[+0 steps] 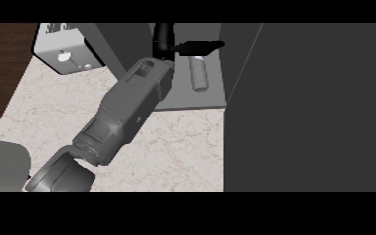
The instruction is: Pick up the bottled water, place it into the cabinet and close the cabinet
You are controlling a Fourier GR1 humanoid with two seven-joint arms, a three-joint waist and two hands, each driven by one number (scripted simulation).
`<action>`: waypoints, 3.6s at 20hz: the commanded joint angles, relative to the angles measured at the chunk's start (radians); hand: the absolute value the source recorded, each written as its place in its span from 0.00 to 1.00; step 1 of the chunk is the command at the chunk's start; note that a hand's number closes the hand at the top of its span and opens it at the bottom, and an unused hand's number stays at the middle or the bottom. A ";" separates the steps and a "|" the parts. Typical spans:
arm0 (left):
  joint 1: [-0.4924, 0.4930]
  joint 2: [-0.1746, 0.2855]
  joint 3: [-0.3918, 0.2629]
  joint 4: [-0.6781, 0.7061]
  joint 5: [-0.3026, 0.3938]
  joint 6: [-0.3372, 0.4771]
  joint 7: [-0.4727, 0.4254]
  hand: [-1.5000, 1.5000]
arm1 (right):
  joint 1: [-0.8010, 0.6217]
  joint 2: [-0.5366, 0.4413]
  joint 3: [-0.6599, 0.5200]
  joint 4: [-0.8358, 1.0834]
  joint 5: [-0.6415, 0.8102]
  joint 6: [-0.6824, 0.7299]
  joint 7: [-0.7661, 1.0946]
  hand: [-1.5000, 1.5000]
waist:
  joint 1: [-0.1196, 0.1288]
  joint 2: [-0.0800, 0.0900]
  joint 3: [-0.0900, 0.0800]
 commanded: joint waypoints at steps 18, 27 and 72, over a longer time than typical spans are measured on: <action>0.451 -0.006 -0.240 -0.670 0.053 -0.050 0.136 0.00 | 0.021 0.010 0.007 -0.135 -0.052 -0.036 0.105 0.00 | 0.059 -0.023 0.000; 0.754 0.095 -0.350 -1.083 0.004 -0.004 0.213 0.00 | -0.005 0.000 0.023 -0.145 -0.050 -0.060 0.135 0.00 | 0.060 -0.020 0.001; 1.469 0.506 -0.173 -1.691 0.136 -0.194 0.109 0.00 | -0.549 0.141 1.095 -0.145 0.576 -0.181 0.750 1.00 | 0.073 -0.028 -0.009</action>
